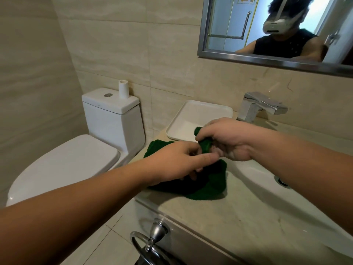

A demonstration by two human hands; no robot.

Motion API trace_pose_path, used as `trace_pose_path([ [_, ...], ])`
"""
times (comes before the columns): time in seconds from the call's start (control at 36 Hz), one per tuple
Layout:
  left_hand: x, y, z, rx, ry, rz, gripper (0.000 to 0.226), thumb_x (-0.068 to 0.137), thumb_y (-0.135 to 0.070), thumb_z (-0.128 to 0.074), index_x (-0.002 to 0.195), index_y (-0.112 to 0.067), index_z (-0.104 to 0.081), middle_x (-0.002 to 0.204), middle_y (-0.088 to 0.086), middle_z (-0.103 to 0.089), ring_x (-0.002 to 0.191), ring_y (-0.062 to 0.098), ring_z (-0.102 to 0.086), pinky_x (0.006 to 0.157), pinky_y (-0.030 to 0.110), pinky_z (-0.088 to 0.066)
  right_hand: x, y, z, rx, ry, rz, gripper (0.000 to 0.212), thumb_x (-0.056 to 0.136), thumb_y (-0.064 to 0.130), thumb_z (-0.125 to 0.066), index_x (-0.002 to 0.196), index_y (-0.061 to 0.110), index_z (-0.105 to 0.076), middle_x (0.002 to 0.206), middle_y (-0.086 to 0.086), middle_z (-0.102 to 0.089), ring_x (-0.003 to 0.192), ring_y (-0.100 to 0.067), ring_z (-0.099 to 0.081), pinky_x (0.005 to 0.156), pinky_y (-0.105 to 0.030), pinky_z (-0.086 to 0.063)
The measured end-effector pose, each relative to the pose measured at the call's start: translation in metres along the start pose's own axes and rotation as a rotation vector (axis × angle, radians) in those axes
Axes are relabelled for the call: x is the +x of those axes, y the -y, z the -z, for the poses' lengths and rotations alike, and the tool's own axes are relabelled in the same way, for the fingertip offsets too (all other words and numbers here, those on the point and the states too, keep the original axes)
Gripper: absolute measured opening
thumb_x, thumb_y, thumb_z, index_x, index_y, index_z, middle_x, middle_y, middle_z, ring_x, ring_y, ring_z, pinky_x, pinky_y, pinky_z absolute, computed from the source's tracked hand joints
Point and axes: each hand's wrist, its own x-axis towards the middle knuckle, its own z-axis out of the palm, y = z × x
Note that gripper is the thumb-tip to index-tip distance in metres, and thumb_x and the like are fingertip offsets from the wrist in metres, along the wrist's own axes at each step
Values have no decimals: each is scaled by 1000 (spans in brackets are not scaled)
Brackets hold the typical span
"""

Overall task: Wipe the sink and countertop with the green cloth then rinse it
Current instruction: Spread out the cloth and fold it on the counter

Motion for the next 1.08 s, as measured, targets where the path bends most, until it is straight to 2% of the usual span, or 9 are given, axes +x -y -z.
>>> trace_pose_path([
  [0.08,-2,5,9,-249,62,57,40,93,-55,-72,116,-22,-71,111,9,-77,98,32,-77,84,46,-63,5,10,-13,119,-2,-35,19,95,9,-66,103,-6,-58,69,-20,-65,41,-18,-60,38,-24,-53],
  [0.19,-5,19,21,-518,109,135,47,94,-49,-72,125,-13,-69,119,22,-73,91,35,-74,78,38,-60,12,17,-24,285,143,-74,37,96,9,-61,126,-13,-54,114,-29,-66,82,-36,-75,78,-39,-65],
  [0.33,-5,33,33,-680,138,246,37,99,-29,-74,128,-8,-67,100,14,-72,80,22,-69,70,30,-62,14,22,-31,301,187,-57,35,101,8,-57,133,-4,-48,115,-26,-60,79,-38,-78,62,-38,-66],
  [0.47,-3,43,45,-775,168,358,40,99,-1,-63,138,4,-57,120,33,-67,103,35,-67,95,44,-61,15,20,-33,159,138,36,33,101,16,-61,131,5,-58,125,-21,-67,83,-32,-78,54,-32,-61],
  [0.53,-6,44,51,-802,173,417,36,99,4,-57,136,4,-56,115,28,-71,102,34,-71,93,45,-62,17,18,-30,104,94,77,29,100,17,-62,126,5,-62,121,-18,-69,73,-27,-73,46,-27,-53],
  [0.64,-12,47,61,-760,145,512,37,99,5,-50,136,8,-53,98,25,-74,85,31,-76,82,40,-66,23,9,-26,-120,97,138,22,98,5,-56,117,3,-65,101,-19,-69,67,-25,-66,48,-30,-45],
  [0.83,-19,36,66,-287,0,492,53,90,-50,-78,115,-5,-65,93,21,-79,68,27,-71,56,30,-61,30,-11,-39,-500,197,181,22,97,2,-58,112,13,-70,105,-16,-77,83,-21,-73,64,-33,-57],
  [0.97,-19,37,56,-217,-105,476,26,98,-18,-71,117,-10,-56,106,22,-74,63,25,-71,59,33,-63,30,-15,-43,-599,193,238,24,98,5,-58,113,20,-70,104,-5,-79,87,-20,-74,72,-33,-60],
  [1.08,-20,38,72,-298,-151,467,26,101,-11,-63,125,-9,-54,117,25,-70,71,30,-69,61,34,-62,30,-15,-43,-641,168,292,21,97,9,-61,110,23,-70,103,-7,-78,91,-24,-76,68,-33,-62],
])
